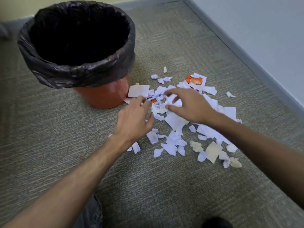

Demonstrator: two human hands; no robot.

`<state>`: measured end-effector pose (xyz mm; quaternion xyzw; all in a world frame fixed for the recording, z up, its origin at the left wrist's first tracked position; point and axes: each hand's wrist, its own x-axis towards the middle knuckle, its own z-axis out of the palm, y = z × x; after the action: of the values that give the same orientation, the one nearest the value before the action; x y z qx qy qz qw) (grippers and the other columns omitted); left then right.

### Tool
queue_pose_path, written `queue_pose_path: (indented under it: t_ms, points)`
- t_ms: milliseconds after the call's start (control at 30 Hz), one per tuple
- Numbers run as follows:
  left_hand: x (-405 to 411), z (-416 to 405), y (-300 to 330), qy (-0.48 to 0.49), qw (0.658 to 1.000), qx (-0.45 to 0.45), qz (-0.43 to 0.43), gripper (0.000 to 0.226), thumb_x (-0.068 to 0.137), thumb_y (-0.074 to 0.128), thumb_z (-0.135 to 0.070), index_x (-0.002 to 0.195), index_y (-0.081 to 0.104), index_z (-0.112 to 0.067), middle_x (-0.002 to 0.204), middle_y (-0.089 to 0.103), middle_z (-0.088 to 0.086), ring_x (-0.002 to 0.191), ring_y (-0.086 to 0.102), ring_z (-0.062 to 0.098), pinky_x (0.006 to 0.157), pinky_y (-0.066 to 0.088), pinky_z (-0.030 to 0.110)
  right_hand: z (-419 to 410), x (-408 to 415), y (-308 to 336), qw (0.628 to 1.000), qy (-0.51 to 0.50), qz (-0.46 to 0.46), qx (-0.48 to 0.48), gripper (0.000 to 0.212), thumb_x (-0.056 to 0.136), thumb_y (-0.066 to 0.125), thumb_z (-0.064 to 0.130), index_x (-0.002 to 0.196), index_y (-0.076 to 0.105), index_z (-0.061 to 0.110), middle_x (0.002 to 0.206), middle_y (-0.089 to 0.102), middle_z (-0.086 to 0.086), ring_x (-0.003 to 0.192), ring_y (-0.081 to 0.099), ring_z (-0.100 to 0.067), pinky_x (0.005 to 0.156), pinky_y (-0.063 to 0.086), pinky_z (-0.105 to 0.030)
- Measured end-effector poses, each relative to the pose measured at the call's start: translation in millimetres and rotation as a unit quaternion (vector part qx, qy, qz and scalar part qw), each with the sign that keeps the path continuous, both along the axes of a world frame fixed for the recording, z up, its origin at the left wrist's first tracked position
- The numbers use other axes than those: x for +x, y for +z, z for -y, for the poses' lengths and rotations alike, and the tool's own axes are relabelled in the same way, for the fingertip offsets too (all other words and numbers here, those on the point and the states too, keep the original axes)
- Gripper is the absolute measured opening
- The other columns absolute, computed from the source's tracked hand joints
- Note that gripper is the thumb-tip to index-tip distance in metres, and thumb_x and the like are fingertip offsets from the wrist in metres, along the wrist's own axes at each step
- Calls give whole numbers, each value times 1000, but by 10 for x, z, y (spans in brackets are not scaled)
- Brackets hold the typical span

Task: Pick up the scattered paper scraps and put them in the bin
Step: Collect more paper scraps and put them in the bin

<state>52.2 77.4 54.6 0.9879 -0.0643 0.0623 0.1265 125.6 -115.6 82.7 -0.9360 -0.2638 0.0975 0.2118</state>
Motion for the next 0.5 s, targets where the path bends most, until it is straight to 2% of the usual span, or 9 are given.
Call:
queue_pose_path:
  t_ms: [100, 167, 300, 400, 500]
  points:
    - [-88, 79, -385, -36, 991, 18, -129, 47, 95, 51, -39, 137, 46, -19, 138, 45, 3, 124, 47, 24, 79, 52, 42, 180, -251, -399, 994, -12, -41, -96, 53, 89, 60, 50, 137, 49, 30, 135, 57, 7, 115, 59, -16, 91, 48, -36]
    - [-141, 129, -582, -47, 982, 40, -180, 52, 97, 50, -39, 145, 37, -24, 149, 37, 5, 134, 38, 25, 87, 51, 45, 254, -379, -630, 985, -11, -76, -152, 61, 89, 60, 53, 141, 44, 28, 140, 53, 3, 122, 55, -20, 94, 47, -37]
    - [-185, 229, -843, -56, 972, 64, -221, 54, 101, 42, -35, 151, 22, -35, 160, 19, 7, 144, 23, 29, 97, 47, 50, 324, -577, -937, 968, -6, -93, -233, 82, 83, 58, 67, 148, 35, 25, 144, 47, 1, 126, 52, -24, 93, 46, -40]
    - [-161, 257, -1015, -61, 966, 47, -247, 55, 102, 42, -35, 151, 19, -40, 163, 8, 6, 146, 15, 31, 97, 47, 54, 333, -650, -1100, 962, -2, -82, -261, 96, 76, 53, 79, 152, 27, 26, 150, 41, -1, 125, 54, -27, 91, 49, -41]
    - [-104, 268, -1122, -66, 959, 53, -271, 54, 102, 43, -34, 151, 20, -41, 163, 3, 5, 147, 11, 33, 101, 44, 56, 302, -660, -1200, 962, -5, -79, -262, 98, 76, 54, 78, 153, 21, 28, 158, 28, -3, 123, 56, -30, 90, 51, -42]
